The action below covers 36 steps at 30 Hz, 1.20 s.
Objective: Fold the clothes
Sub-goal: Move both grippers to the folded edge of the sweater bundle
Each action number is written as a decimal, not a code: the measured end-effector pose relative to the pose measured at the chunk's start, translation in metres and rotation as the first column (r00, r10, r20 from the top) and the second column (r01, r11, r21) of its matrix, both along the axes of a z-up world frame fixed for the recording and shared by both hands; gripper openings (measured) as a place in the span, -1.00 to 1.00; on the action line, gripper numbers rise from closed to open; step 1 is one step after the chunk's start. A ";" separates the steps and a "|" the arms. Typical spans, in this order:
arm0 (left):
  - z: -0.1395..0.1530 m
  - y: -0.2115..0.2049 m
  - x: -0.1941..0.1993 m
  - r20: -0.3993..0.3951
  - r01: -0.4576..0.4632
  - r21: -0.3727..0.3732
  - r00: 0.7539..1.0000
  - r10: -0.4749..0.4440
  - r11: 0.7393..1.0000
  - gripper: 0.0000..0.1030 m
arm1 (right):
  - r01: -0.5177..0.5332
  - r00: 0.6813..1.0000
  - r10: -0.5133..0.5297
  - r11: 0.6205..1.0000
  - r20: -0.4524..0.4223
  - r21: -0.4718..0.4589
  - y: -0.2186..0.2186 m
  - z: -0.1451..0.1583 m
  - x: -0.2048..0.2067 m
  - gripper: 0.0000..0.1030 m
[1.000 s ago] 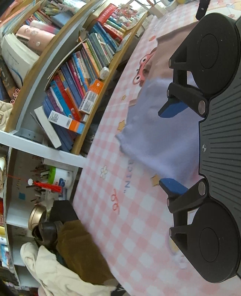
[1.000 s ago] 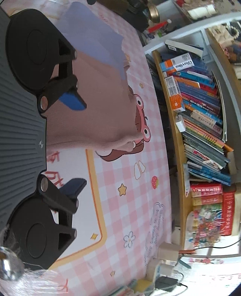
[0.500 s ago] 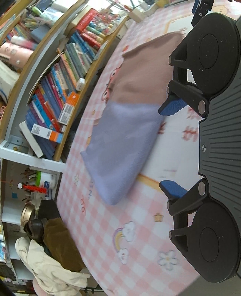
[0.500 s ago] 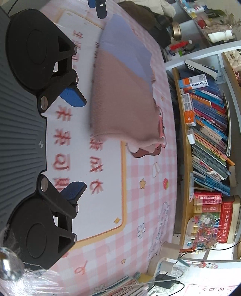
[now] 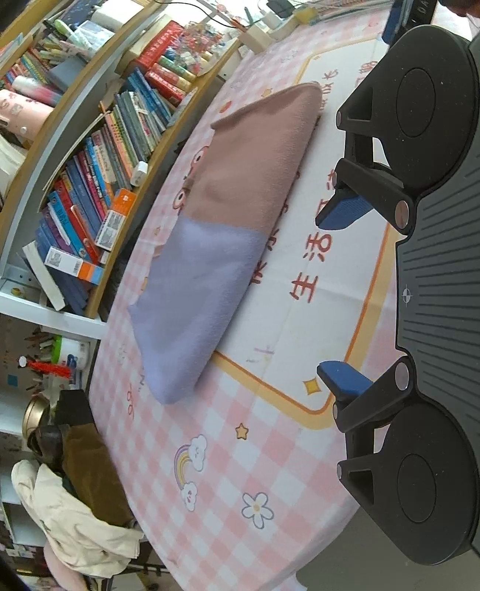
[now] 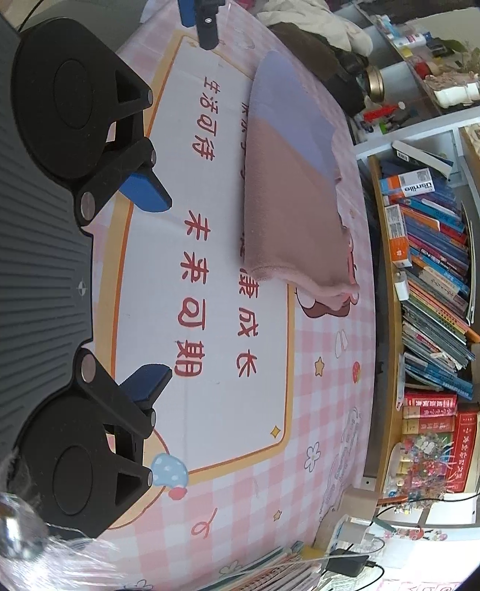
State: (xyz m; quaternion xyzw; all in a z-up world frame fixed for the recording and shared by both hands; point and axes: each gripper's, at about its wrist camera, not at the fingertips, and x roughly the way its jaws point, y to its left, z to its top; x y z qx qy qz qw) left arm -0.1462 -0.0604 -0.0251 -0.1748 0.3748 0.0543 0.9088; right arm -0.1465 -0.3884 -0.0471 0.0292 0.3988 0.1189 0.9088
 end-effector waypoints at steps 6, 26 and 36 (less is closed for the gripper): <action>-0.003 0.014 0.014 -0.002 -0.017 -0.030 1.000 0.017 0.999 0.56 | -0.015 1.000 0.015 1.000 -0.001 -0.018 0.016 -0.001 0.012 0.74; -0.039 0.124 0.082 -0.012 -0.215 -0.479 0.971 0.239 0.851 0.52 | 0.099 0.995 -0.099 0.995 0.006 0.003 0.057 0.005 0.073 0.75; -0.061 0.144 0.112 -0.086 -0.323 -0.607 0.935 0.345 0.726 0.47 | 0.191 0.981 -0.191 0.981 -0.013 0.037 0.050 0.011 0.095 0.60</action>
